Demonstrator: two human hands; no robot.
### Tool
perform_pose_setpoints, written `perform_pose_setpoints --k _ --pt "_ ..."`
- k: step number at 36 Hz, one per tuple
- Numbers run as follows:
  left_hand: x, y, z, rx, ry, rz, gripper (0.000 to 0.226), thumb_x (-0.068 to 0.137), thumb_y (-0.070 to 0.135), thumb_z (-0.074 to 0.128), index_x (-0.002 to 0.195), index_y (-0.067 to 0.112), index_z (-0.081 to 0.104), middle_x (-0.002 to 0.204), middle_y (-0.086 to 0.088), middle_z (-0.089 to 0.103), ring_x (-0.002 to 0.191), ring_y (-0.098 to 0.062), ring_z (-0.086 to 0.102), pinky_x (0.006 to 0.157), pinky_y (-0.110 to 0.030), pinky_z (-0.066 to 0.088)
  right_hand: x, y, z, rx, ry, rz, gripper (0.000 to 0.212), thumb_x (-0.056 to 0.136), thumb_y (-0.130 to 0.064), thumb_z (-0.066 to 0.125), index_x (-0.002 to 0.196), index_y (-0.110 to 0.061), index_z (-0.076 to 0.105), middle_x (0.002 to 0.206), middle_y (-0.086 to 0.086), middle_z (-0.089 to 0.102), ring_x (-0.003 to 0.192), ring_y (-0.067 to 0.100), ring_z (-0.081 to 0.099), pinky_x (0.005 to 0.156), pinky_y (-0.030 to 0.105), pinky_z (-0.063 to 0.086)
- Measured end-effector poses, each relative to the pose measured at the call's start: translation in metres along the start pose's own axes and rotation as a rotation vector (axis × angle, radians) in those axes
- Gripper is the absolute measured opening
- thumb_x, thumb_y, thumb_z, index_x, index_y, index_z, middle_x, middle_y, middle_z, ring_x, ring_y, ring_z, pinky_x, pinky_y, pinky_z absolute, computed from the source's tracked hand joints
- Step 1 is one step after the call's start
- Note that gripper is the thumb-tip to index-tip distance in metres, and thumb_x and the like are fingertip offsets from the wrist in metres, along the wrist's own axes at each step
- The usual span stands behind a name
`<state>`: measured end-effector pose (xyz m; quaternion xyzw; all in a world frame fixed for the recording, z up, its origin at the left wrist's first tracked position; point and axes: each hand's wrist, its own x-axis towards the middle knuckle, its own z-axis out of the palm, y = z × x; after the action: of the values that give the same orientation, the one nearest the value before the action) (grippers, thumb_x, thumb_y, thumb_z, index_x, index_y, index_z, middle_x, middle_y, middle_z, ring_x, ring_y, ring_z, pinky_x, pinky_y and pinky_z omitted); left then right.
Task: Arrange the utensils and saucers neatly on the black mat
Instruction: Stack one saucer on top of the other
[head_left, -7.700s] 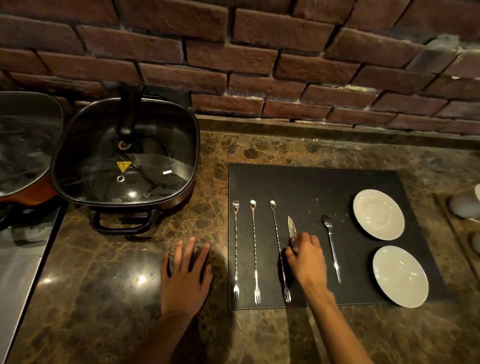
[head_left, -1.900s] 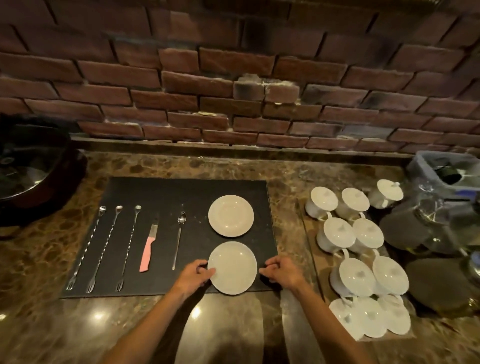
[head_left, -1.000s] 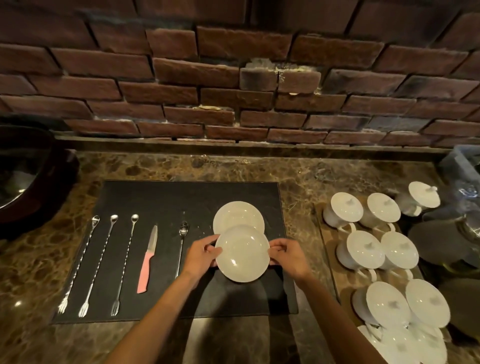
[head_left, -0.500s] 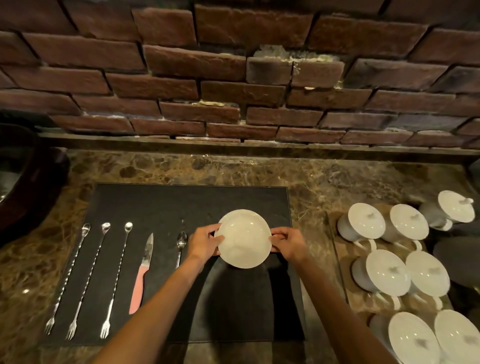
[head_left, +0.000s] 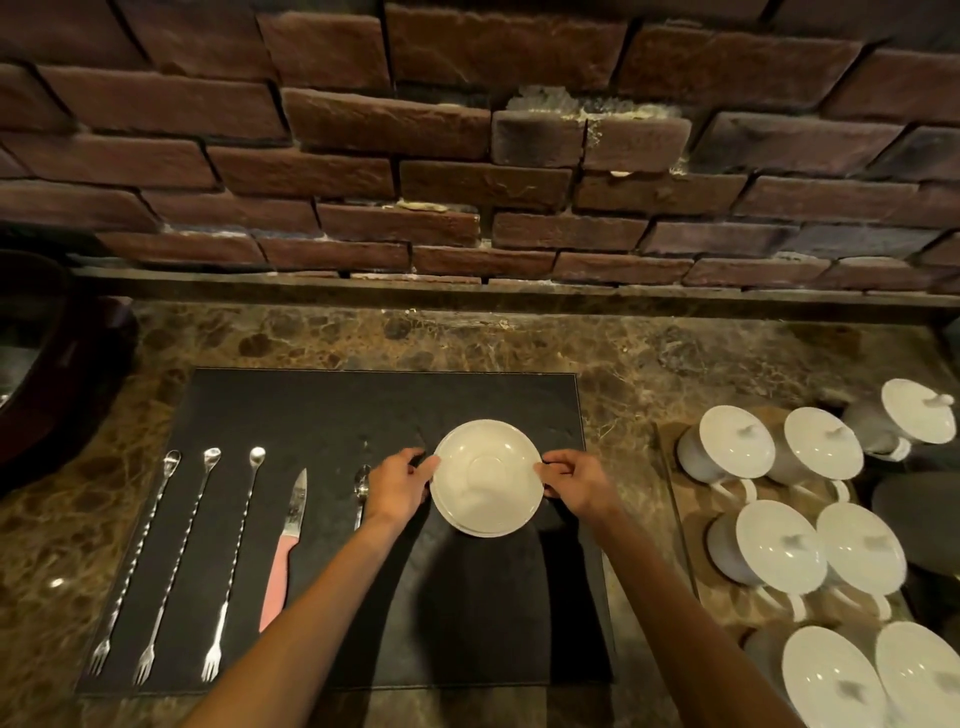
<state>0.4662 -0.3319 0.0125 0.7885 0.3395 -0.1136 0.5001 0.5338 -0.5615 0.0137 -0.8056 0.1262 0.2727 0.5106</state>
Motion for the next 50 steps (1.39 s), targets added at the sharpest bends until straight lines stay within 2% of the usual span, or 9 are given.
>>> perform_pose_setpoints --k 3,5,12,18,23,33,43,46,50 --pt "-0.003 -0.001 0.003 -0.038 -0.08 -0.003 0.03 0.099 0.024 0.06 0.122 0.007 0.07 0.106 -0.012 0.075 0.094 -0.027 0.071 0.092 -0.043 0.059 -0.004 -0.001 0.002 0.039 -0.046 0.023 0.024 0.093 -0.007 0.062 0.112 0.007 0.066 0.095 0.021 0.071 0.073 0.017 0.066 0.065 0.021 0.06" --pt "-0.005 -0.001 0.004 -0.068 -0.094 -0.02 0.027 0.1 0.021 0.059 0.12 0.008 0.071 0.105 -0.013 0.075 0.098 -0.028 0.071 0.093 -0.044 0.059 -0.006 -0.003 0.003 0.1 -0.053 0.04 0.023 0.093 -0.003 0.06 0.113 0.008 0.065 0.106 0.027 0.07 0.081 0.022 0.067 0.062 0.017 0.058" --pt "-0.024 -0.003 0.0 -0.304 -0.153 -0.077 0.022 0.098 0.012 0.062 0.116 0.001 0.069 0.092 -0.015 0.064 0.088 -0.024 0.064 0.091 -0.044 0.059 -0.028 0.002 0.001 0.118 -0.042 0.044 0.023 0.093 0.001 0.058 0.113 0.013 0.062 0.095 0.022 0.065 0.089 0.029 0.064 0.09 0.042 0.056" --pt "-0.055 -0.025 -0.001 -0.336 -0.151 -0.096 0.016 0.098 0.009 0.062 0.109 0.002 0.069 0.082 -0.011 0.061 0.084 -0.024 0.063 0.087 -0.043 0.059 -0.062 0.018 0.004 0.131 -0.071 0.036 0.017 0.093 0.002 0.059 0.107 0.008 0.064 0.085 0.013 0.066 0.079 0.022 0.067 0.072 0.025 0.061" --pt "-0.076 -0.047 -0.003 -0.333 -0.151 -0.096 0.01 0.098 0.01 0.062 0.102 0.008 0.071 0.076 -0.004 0.065 0.078 -0.016 0.065 0.066 -0.023 0.058 -0.082 0.035 0.008 0.094 -0.086 0.02 0.017 0.092 0.002 0.06 0.104 0.011 0.066 0.08 0.013 0.067 0.072 0.019 0.066 0.061 0.019 0.06" --pt "-0.084 -0.058 0.003 -0.314 -0.117 -0.134 0.007 0.096 0.012 0.065 0.098 0.013 0.072 0.086 -0.005 0.07 0.085 -0.019 0.068 0.067 -0.025 0.058 -0.097 0.047 0.013 -0.002 -0.044 0.014 0.018 0.091 -0.009 0.065 0.079 -0.022 0.07 0.087 0.008 0.075 0.089 0.029 0.073 0.085 0.044 0.06" --pt "-0.077 -0.063 0.007 -0.366 -0.112 -0.139 0.008 0.096 0.014 0.065 0.096 0.019 0.071 0.094 -0.005 0.072 0.091 -0.02 0.069 0.073 -0.028 0.059 -0.087 0.048 0.016 0.017 -0.054 0.028 0.008 0.092 -0.011 0.064 0.09 -0.012 0.071 0.096 0.018 0.074 0.096 0.035 0.07 0.09 0.048 0.057" --pt "-0.08 -0.064 0.008 -0.382 -0.097 -0.127 0.012 0.096 0.015 0.065 0.092 0.025 0.069 0.095 -0.002 0.073 0.089 -0.016 0.07 0.065 -0.02 0.057 -0.089 0.051 0.015 0.094 -0.077 0.06 0.01 0.093 -0.012 0.063 0.095 -0.005 0.07 0.1 0.021 0.073 0.1 0.035 0.07 0.091 0.045 0.057" --pt "-0.08 -0.065 0.008 -0.385 -0.09 -0.133 0.005 0.096 0.016 0.066 0.097 0.021 0.067 0.096 -0.005 0.072 0.09 -0.019 0.069 0.074 -0.027 0.059 -0.088 0.053 0.012 0.148 -0.084 0.105 0.021 0.092 -0.016 0.065 0.103 0.001 0.07 0.101 0.017 0.074 0.096 0.028 0.072 0.086 0.035 0.06"
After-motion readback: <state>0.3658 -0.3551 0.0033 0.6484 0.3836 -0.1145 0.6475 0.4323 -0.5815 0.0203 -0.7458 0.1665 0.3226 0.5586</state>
